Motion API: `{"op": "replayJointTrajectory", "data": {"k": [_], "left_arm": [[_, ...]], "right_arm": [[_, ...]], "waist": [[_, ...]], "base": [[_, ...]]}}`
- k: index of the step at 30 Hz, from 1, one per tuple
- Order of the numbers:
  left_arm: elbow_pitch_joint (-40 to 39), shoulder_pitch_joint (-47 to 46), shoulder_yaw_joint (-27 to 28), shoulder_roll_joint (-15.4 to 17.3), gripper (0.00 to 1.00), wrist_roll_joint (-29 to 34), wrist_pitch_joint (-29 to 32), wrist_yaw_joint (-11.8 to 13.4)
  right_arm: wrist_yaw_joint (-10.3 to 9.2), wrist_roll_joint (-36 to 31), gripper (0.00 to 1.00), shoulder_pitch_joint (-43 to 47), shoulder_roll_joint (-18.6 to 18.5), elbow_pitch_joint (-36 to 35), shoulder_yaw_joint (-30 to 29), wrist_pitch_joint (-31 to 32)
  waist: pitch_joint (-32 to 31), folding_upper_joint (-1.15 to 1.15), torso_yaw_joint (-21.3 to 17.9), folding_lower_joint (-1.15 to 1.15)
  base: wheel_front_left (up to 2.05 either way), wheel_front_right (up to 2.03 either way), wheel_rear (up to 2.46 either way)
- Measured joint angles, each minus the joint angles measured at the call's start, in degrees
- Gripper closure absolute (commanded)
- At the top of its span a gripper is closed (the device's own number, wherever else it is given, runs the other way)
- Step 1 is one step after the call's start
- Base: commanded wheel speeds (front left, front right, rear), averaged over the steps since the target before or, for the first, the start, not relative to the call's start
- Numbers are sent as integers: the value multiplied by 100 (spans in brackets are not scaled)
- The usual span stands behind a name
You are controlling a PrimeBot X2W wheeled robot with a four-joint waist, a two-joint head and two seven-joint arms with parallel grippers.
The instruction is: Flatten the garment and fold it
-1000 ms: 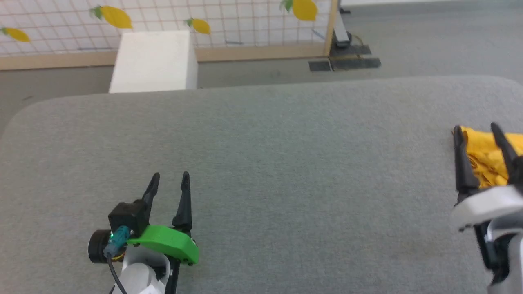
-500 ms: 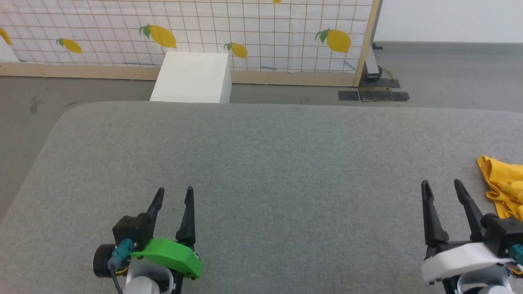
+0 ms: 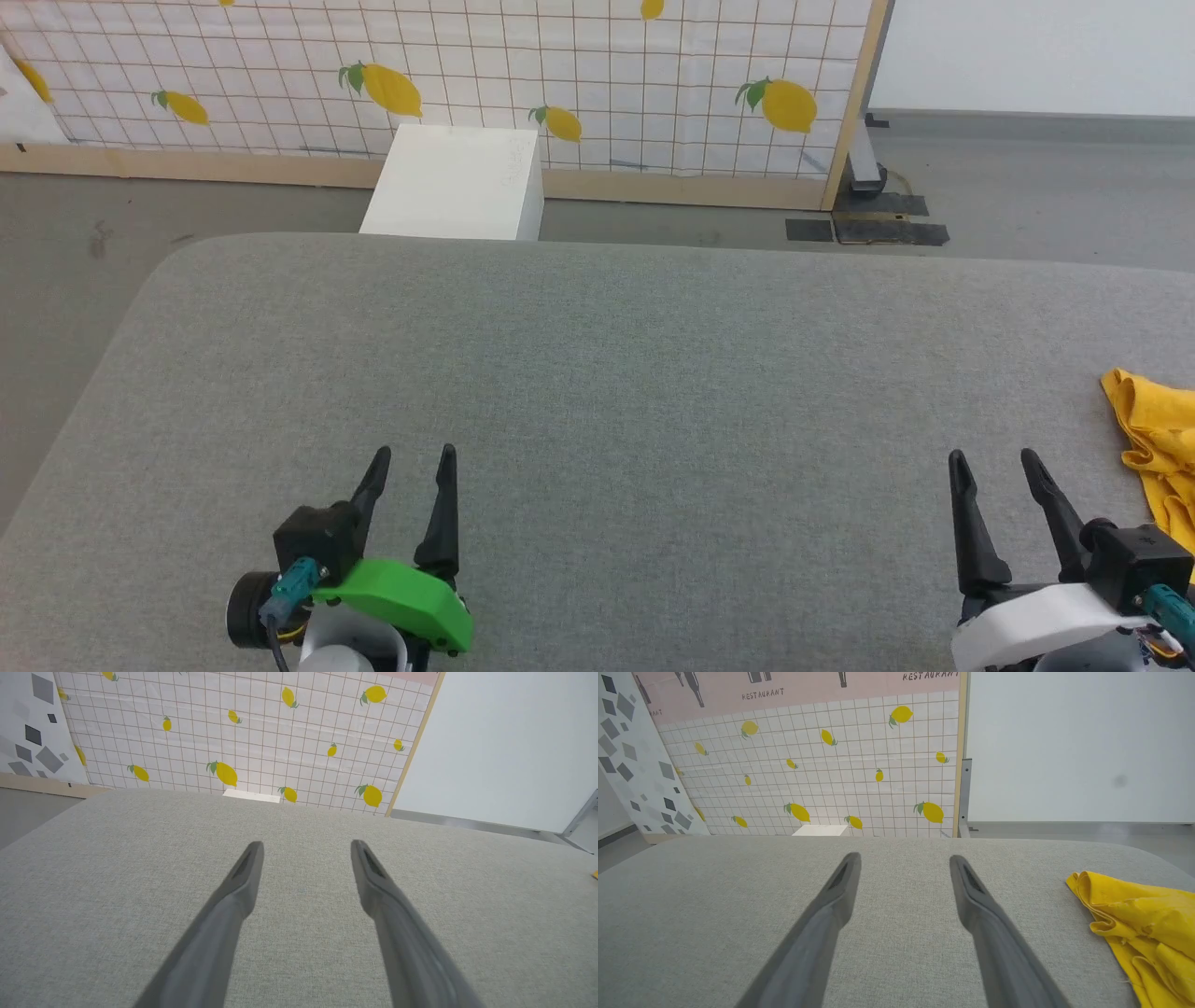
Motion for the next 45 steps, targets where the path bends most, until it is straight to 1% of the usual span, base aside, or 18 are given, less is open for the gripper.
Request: {"op": "replayJointTrajectory", "data": {"k": [1,13,28,45], "left_arm": [[13,0,-5,0,100,-2,0,0],[14,-2,-2,3,100,3,2,0],[-163,-1,52,3,100,114,162,10],[-413,20,158,3,100,275,380,87]], "right_arm": [[0,1,100,0,0,7,2,0],[0,1,100,-1,0,8,-2,9],[0,-40,100,-3,0,-8,46,93],[0,-149,100,-34,0,-52,132,238]], "waist": [[-3,0,0,0],[-3,0,-6,0],[13,0,-71,0],[31,0,-148,0]], "base": [[0,0,0],[0,0,0],[0,0,0],[0,0,0]]}}
